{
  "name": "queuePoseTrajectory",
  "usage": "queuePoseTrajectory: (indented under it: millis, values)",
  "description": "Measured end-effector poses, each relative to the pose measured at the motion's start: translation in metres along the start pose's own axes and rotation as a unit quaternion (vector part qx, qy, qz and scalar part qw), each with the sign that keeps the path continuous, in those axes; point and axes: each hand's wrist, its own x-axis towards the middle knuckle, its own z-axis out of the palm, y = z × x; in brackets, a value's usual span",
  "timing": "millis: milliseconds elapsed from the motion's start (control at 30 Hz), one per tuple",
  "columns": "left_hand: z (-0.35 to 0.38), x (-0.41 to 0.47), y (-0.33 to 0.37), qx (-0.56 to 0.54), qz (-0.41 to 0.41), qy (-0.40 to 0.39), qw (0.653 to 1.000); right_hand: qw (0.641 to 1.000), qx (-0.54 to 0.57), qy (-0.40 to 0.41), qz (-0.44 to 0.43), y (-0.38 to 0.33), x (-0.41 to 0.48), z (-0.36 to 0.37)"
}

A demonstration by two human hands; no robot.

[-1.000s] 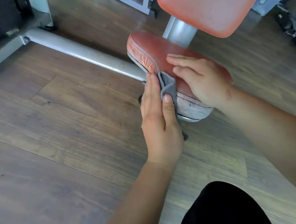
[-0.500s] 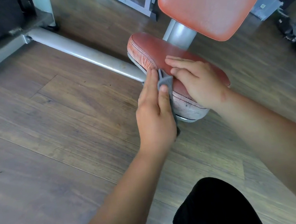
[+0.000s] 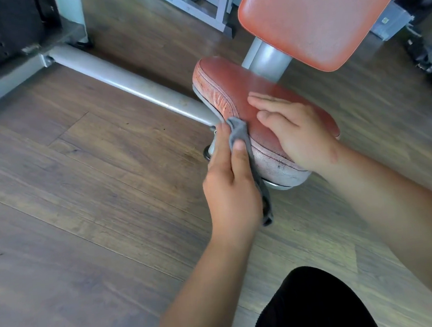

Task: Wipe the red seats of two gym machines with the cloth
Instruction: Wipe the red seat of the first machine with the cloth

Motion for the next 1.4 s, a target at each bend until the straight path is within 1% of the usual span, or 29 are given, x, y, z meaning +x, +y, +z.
queuePoseTrajectory:
  millis: [67,100,200,267,400,467,600,767,833,933,1000,1133,1267,1333,1400]
  values:
    - [-0.001,-0.008,0.002,-0.004,0.009,0.001,1.000,1.000,0.011,0.001,0.000,0.001,-0.001,0.001]
    - [-0.003,0.003,0.001,-0.012,0.013,-0.006,1.000,1.000,0.013,0.001,-0.001,0.001,-0.001,0.001]
    - [-0.009,0.062,0.001,-0.032,-0.027,-0.029,0.999,1.000,0.006,0.003,-0.001,0.000,-0.001,0.001]
    - [-0.010,0.069,0.005,-0.032,-0.039,-0.031,0.998,1.000,-0.005,0.003,-0.003,-0.001,-0.002,0.000]
    - [-0.005,0.024,0.006,-0.045,0.010,-0.047,0.998,1.000,-0.013,0.008,-0.010,-0.002,-0.002,-0.001]
    - [-0.006,0.039,0.002,-0.036,0.021,-0.049,0.998,1.000,-0.011,0.008,-0.014,0.000,-0.002,-0.001]
    - [-0.001,0.100,0.001,0.034,0.028,-0.029,0.999,1.000,0.003,0.020,-0.016,0.002,-0.002,0.000]
    - [0.006,0.147,0.001,0.065,0.037,0.022,0.997,1.000,0.019,0.018,-0.015,0.003,-0.002,0.000]
    - [0.006,0.145,0.003,0.066,0.039,0.019,0.997,1.000,0.018,0.019,-0.012,0.003,-0.002,0.000]
    - [0.005,0.122,-0.005,0.066,0.065,-0.010,0.996,1.000,0.018,0.023,-0.011,0.000,-0.003,0.000]
    - [0.002,0.130,-0.006,0.084,0.074,-0.022,0.993,1.000,0.015,0.025,-0.008,-0.001,-0.003,0.000]
    - [0.001,0.155,-0.001,0.099,0.052,0.003,0.994,1.000,0.011,0.025,-0.003,-0.002,-0.003,-0.001]
    - [0.002,0.119,-0.009,0.093,0.079,-0.029,0.992,1.000,0.014,0.026,-0.001,-0.005,-0.004,-0.001]
    - [0.000,0.132,-0.009,0.100,0.085,-0.027,0.991,1.000,0.007,0.023,0.001,-0.004,-0.004,0.000]
    - [0.000,0.148,-0.004,0.102,0.062,-0.013,0.993,1.000,0.005,0.020,0.003,-0.004,-0.003,0.000]
